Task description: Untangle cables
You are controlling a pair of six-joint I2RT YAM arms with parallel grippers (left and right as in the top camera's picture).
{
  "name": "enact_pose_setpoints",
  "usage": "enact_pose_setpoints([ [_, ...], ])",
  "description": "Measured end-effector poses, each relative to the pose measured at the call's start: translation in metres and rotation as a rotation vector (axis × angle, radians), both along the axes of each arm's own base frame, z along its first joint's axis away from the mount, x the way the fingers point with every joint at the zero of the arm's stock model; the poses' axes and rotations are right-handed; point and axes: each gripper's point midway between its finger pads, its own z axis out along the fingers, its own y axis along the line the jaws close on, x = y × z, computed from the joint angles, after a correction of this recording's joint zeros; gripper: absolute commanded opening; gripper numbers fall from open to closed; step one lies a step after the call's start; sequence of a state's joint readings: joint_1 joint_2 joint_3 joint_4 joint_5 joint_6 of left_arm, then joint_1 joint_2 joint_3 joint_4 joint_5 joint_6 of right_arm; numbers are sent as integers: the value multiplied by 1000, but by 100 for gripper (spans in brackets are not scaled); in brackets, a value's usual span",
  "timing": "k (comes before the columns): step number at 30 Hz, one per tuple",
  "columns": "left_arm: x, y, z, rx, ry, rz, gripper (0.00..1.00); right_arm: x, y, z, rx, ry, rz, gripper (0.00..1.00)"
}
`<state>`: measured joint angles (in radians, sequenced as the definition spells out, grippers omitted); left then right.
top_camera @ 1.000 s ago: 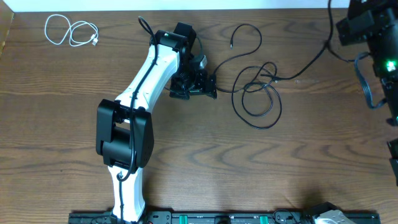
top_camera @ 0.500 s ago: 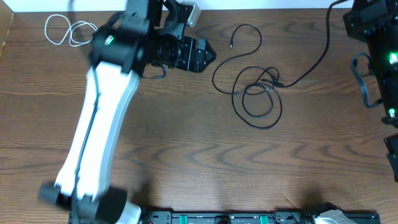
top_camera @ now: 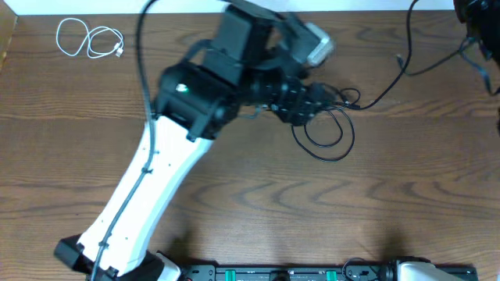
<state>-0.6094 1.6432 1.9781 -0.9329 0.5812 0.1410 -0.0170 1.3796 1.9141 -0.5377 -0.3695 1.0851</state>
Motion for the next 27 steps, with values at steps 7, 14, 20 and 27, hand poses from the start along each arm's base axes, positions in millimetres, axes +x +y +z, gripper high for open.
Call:
enact_pose_setpoints([
  [7, 11, -33, 36, -123, -193, -55, 73, -8, 39, -9, 127, 85, 290, 2],
  [14, 7, -56, 73, -237, -330, -95, 72, -28, 59, 5, 212, 97, 457, 2],
  [20, 7, -59, 78, -255, -344, -99, 71, -42, 69, 30, 255, 37, 561, 2],
  [27, 12, -64, 68, -254, -290, -82, 58, -48, 72, 38, 290, 38, 595, 2],
])
